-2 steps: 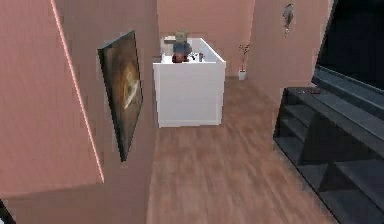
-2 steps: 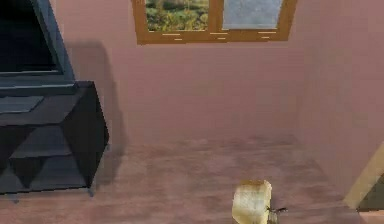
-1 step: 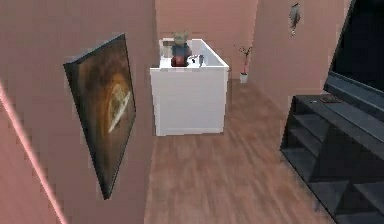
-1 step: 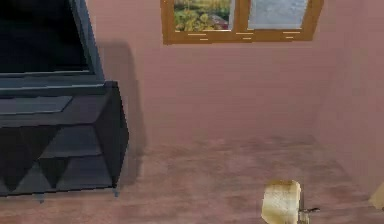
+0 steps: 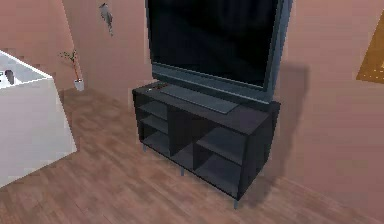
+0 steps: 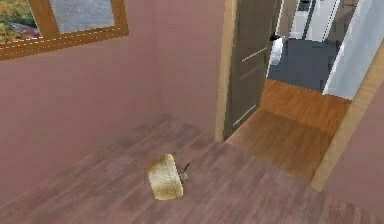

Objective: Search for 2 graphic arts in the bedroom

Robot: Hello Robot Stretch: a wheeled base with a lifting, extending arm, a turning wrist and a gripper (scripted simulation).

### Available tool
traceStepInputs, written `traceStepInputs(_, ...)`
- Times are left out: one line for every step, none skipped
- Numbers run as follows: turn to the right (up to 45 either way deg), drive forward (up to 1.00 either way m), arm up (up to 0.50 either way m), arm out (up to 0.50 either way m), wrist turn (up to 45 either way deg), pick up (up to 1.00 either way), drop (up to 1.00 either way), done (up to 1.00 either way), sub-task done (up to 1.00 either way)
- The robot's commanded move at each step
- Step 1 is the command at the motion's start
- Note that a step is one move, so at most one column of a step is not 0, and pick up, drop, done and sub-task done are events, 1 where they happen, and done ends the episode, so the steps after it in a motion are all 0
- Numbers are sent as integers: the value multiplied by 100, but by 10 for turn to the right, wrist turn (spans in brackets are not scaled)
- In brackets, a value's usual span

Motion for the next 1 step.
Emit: traceStepInputs(90, 0, 0, 0, 0, 0, 0, 0, 0)
